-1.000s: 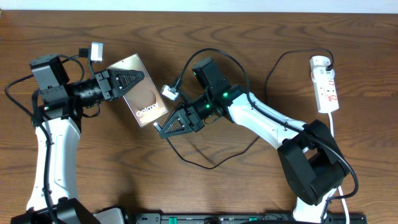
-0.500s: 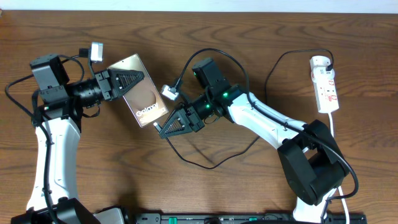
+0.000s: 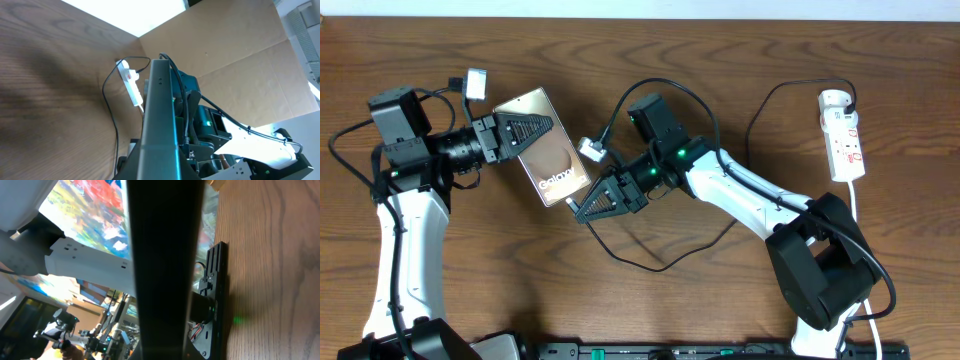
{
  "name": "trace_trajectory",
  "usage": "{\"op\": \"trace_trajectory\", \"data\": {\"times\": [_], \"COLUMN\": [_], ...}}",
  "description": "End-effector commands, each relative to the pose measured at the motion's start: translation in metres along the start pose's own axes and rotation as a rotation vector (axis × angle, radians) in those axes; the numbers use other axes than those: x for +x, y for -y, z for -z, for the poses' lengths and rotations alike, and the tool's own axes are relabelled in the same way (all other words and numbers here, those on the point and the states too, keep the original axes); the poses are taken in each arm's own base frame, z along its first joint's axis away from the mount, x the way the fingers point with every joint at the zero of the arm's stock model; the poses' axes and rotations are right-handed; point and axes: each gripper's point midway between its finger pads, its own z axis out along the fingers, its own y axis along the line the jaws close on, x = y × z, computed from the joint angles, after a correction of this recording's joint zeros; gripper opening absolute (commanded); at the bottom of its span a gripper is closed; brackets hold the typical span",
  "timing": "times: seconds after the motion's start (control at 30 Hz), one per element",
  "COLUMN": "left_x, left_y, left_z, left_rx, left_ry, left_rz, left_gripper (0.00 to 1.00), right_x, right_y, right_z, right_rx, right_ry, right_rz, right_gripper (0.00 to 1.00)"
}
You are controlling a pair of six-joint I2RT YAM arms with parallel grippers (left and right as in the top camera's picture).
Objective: Plug charger to phone and switch on socket
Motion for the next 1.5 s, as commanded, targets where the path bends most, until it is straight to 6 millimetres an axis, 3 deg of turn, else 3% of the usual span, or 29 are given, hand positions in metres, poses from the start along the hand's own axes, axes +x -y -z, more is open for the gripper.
{"op": "trace_trajectory", "data": {"times": [0.0,0.73,1.1,1.47], "left_x": [0.0,0.001,0.001,0.0], "left_y": [0.012,0.012,0.012,0.01], "left_z": [0.0,0.0,0.001,0.001], "left_rx": [0.046,0.05,0.049,0.038], "left_ry": [-0.017,-0.019,-0.017,-0.013], "left_rz": [-0.042,-0.051,-0.051,-0.06], "left_gripper": [0.07,0.08,0.07,0.07], "right_x": [0.001,-0.003,-0.007,-0.005], "right_y": [-0.005,-0.01,-0.007,-0.009], "right_z": [-0.002,0.003,0.014,0.008], "right_rx": [-0.031,-0.025,-0.009,-0.017], "right_ry": [-0.01,0.0,0.025,0.013], "right_rz": [-0.004,0.017,0.014,0.015], "right_gripper": [0.01,0.01,0.01,0.01]}}
